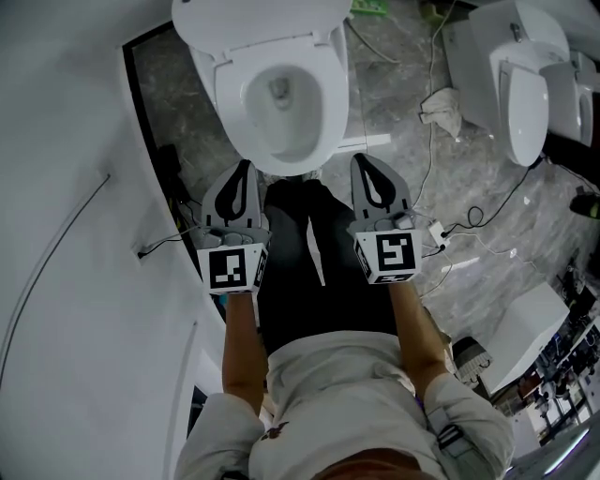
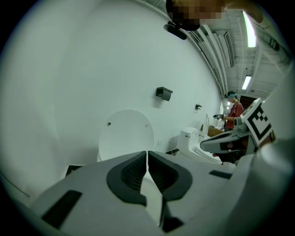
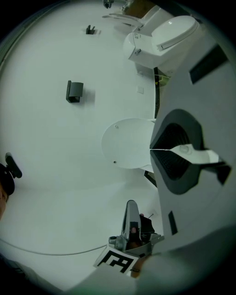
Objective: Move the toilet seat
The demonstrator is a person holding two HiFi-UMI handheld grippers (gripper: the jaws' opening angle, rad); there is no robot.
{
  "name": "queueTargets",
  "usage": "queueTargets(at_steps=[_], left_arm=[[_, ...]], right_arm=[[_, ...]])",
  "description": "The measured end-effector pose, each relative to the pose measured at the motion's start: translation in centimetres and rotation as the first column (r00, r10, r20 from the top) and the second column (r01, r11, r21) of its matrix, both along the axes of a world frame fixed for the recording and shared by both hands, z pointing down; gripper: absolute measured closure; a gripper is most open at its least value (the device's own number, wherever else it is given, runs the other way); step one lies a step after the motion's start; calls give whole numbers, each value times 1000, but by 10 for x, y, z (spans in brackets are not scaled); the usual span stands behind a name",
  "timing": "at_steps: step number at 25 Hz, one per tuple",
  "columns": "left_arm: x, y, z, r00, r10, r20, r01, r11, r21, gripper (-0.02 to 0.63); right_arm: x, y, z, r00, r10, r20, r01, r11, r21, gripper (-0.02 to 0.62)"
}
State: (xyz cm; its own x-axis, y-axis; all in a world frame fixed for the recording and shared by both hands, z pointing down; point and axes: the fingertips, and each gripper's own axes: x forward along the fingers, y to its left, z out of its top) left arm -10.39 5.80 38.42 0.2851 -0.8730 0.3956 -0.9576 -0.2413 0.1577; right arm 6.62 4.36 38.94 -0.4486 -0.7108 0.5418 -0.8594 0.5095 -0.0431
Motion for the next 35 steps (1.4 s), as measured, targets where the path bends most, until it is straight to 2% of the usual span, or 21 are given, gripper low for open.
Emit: queueTargets(at_steps=[11, 22, 35], left_arm=[[7, -6, 51, 1000, 29, 0, -29, 998, -52, 577], [-1, -2, 111, 999, -27, -43, 20, 989, -149, 575], [-2, 8, 171, 996, -73, -42, 60, 965, -255, 575]], right_arm=[[1, -3, 50, 999, 42, -2, -42, 997, -69, 574], [-5, -4, 101, 999, 41, -18, -43, 991, -123, 574], [3, 5, 158, 998, 40, -57, -50, 979, -199, 572]])
